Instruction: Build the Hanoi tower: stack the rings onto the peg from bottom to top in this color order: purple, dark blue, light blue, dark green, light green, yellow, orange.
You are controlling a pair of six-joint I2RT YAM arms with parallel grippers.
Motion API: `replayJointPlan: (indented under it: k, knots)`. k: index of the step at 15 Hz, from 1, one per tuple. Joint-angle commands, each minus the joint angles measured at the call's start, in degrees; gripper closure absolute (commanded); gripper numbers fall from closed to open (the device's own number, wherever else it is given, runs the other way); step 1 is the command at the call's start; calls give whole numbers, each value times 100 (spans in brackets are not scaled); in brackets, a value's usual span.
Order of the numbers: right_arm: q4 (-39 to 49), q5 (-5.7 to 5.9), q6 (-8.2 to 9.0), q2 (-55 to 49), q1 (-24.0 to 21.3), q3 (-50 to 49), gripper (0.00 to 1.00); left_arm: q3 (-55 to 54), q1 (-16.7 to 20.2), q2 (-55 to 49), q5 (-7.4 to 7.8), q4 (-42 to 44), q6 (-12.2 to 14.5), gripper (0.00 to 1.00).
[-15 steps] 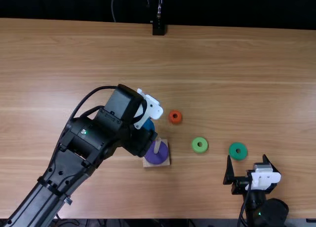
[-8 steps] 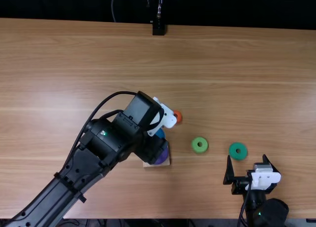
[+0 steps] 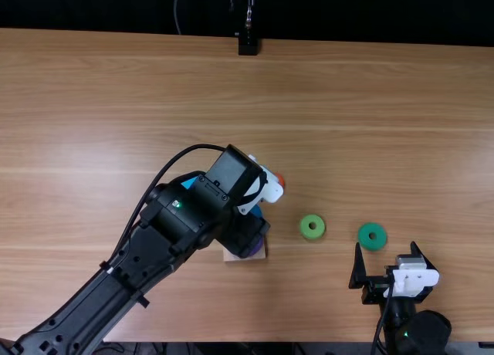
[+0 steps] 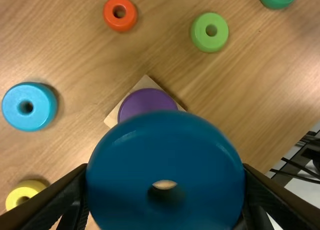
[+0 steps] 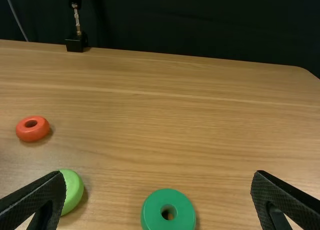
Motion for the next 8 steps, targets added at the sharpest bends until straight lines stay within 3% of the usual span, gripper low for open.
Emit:
replayJointPlan:
  k: [1,8]
  knots:
    - [-394,82,3,-69,-34,-381,0,132,-69,69,-6,16,-45,100]
    - [-394,82,3,-69,-34,-381,0,132,-86,209,-6,58,-45,100]
